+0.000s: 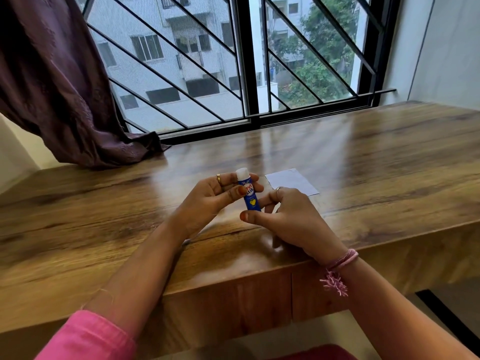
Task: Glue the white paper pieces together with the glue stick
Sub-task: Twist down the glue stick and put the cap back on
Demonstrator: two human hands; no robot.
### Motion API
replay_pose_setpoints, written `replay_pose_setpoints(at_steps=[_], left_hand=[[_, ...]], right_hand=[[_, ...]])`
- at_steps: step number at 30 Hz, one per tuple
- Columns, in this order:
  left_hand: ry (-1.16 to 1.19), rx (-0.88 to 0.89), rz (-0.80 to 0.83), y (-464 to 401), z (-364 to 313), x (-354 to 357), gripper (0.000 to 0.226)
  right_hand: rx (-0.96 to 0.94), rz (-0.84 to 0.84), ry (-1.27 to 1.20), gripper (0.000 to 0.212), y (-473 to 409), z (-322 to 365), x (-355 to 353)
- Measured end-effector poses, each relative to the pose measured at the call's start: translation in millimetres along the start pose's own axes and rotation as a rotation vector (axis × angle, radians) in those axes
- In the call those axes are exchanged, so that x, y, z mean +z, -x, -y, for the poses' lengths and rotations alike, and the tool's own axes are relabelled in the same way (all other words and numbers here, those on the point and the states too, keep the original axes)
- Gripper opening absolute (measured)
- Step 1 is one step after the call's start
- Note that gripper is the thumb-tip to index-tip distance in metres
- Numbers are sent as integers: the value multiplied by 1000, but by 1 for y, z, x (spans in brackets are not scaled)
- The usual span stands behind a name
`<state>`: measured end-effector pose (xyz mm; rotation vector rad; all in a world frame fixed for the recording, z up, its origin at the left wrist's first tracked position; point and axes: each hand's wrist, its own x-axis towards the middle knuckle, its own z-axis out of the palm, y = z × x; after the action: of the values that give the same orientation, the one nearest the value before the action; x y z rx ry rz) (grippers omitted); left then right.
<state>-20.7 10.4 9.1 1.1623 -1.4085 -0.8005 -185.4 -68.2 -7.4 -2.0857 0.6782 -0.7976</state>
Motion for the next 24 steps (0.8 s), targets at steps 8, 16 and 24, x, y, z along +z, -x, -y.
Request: replay_pose_setpoints(at_steps=[8, 16, 24], left_hand=[[21, 3, -24, -1, 1, -2, 30], [-65, 52, -84, -3, 3, -11, 45], [-329, -146, -579, -3, -2, -38, 23]], right_hand=[[-19, -4, -4, 24, -2, -1, 2], [-2, -32, -200, 21, -1, -2, 2], [38, -45, -100, 30, -1, -1, 2]])
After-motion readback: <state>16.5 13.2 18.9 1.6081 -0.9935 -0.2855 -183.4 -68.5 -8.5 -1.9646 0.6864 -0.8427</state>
